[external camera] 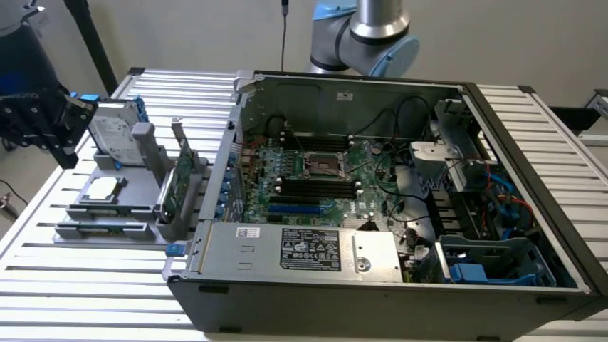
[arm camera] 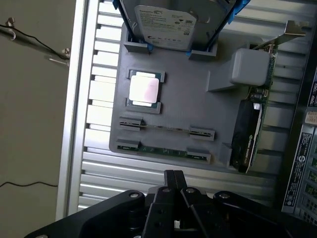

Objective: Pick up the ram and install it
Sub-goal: 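Pick up the ram and move it above insertion slot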

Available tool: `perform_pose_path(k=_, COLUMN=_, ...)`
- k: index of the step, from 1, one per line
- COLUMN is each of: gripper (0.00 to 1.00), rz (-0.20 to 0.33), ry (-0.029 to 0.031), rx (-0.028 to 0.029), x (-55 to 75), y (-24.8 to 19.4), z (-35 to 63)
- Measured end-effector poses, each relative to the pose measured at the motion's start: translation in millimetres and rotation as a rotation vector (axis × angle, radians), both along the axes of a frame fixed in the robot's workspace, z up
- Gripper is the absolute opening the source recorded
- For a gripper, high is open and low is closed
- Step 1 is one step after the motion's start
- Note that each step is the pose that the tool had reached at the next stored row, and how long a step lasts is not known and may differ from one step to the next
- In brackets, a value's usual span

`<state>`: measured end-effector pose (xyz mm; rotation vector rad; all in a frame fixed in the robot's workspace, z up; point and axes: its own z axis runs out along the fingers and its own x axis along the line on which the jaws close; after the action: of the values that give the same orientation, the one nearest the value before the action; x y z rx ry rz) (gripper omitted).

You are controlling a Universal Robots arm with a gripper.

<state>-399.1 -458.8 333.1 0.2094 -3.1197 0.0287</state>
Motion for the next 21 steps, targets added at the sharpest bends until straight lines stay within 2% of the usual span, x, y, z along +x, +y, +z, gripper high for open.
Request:
perform_pose_path(k=5, gripper=0.11, rz=0.000, ry=0.0000, rx=0.0000, x=0.0, y=0.0, z=0.0)
perform_pose_path(k=8, gripper=0.11, rz=0.011, ry=-0.0021, rx=0.0010, x=0.0, y=0.0, z=-0.5)
perform_pose_path(k=11, gripper=0.11, rz=0.063, ry=-0.0019, rx=0.0027, x=-0.1, y=0.0, z=-1.2)
perform_pose_path(k=21, gripper=0.11, rz=0.245, ry=-0.0018, rx=0.0029, x=0.0, y=0.0, z=-2.9)
